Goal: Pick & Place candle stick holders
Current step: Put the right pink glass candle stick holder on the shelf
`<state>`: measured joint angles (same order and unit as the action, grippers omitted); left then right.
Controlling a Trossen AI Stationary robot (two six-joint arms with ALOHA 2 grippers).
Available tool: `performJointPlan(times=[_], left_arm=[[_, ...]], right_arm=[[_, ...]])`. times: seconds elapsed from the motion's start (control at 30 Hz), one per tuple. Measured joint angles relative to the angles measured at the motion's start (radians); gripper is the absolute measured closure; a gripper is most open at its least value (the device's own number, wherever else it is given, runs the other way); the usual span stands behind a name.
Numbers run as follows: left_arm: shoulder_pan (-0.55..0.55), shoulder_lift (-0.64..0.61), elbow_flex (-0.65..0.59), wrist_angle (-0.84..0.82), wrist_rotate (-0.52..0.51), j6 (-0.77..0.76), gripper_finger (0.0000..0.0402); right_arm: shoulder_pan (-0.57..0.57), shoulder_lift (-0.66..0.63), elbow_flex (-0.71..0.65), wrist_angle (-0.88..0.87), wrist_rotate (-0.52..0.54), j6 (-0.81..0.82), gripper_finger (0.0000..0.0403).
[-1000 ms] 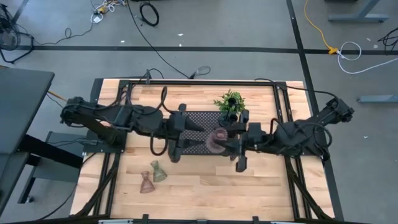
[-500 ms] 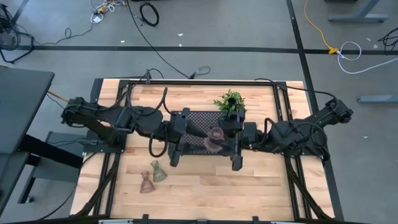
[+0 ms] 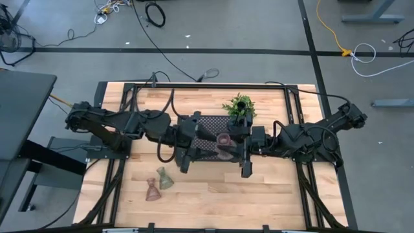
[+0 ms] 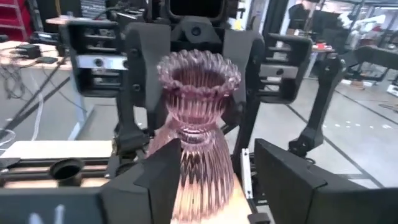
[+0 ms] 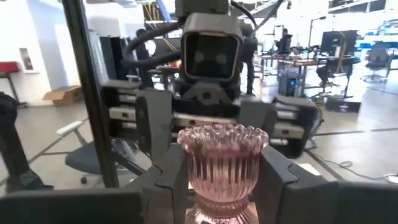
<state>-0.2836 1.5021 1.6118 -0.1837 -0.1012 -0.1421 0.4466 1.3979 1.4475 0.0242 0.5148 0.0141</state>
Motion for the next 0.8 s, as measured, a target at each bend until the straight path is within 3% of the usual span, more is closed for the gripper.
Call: performJointPlan(times=[0.33, 0.8], left_arm=[[0.008, 0.039, -0.003, 0.059, 0.003, -0.056, 0.0086], [0.013, 0.1, -0.002, 0.195, 0.015, -0.026, 0.0071]], right_arm=[[-0.008, 0.005, 0.0, 0.011, -0.019, 0.002, 0.0285], [-0.025, 0.007, 0.0, 0.055, -0.086, 0.005, 0.0285]])
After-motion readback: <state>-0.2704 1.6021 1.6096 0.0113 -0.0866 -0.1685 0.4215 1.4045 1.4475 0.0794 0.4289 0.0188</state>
